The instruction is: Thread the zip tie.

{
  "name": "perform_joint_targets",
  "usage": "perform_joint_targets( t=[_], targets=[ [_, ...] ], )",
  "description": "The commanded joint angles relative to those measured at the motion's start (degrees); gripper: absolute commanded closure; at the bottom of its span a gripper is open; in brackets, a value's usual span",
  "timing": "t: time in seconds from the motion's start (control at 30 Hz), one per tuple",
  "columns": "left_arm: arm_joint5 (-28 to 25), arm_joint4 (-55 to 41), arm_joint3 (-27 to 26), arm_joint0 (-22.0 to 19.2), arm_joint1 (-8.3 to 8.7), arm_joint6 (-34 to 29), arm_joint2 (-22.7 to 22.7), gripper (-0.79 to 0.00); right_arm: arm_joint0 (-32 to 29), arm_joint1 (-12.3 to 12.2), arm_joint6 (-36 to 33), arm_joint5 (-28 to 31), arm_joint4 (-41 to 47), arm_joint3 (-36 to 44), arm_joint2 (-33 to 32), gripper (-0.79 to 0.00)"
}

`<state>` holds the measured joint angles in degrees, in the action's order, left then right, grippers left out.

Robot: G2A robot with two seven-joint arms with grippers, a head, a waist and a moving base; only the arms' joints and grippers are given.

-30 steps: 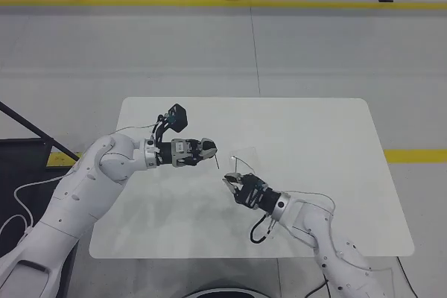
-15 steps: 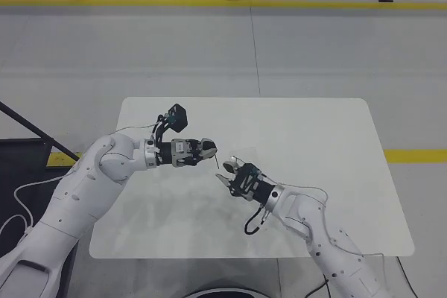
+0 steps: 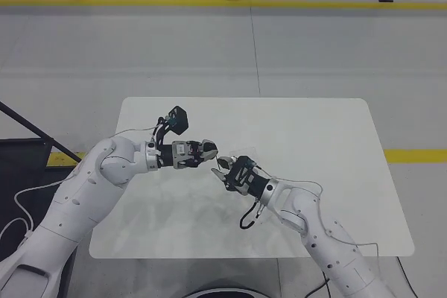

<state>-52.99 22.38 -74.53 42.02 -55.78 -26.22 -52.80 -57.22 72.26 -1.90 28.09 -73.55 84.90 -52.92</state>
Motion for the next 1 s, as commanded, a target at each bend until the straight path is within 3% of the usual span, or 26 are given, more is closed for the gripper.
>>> perform_joint_targets(
  t=[0.0, 0.17, 0.27, 0.3, 0.33, 0.6, 0.67, 0.97],
  targets=[
    [-0.01, 0.01, -0.13, 0.17, 0.02, -0.12, -0.23, 0.0, -0.21, -0.01, 0.28, 0.09, 0.06, 0.11, -0.28, -0.231],
    [-0.06, 0.1, -0.39, 0.42, 0.01, -0.44, -0.57, 0.0, -0.9, -0.09, 0.64, 0.26, 0.04, 0.46, -0.99, -0.219],
    [-0.15, 0.2, -0.48, 0.57, -0.03, -0.33, -0.73, 0.0, -1.1, -0.09, 0.69, 0.43, 0.08, 0.56, -1.24, -0.111],
    [-0.21, 0.17, -0.52, 0.62, -0.05, -0.29, -0.77, 0.0, -1.11, -0.08, 0.65, 0.54, 0.03, 0.55, -1.26, -0.015],
    [-0.31, 0.25, -0.54, 0.64, -0.06, -0.34, -0.81, 0.0, -1.1, -0.06, 0.64, 0.67, 0.06, 0.53, -1.29, 0.0],
    [-0.55, 0.59, -0.63, 0.87, -0.12, -0.76, -1.13, 0.0, -0.77, 0.19, 0.65, 1.07, 0.39, 0.34, -1.21, 0.0],
    [-0.57, 0.56, -0.65, 0.94, -0.13, -0.86, -1.22, -0.145, -0.75, 0.25, 0.8, 1.09, 0.51, 0.35, -1.25, 0.0],
    [-0.82, 0.4, -0.63, 1.25, -0.18, -1.0, -1.64, -0.132, -1.02, 0.4, 1.25, 1.15, 0.61, 0.66, -1.56, 0.0]
  ],
)
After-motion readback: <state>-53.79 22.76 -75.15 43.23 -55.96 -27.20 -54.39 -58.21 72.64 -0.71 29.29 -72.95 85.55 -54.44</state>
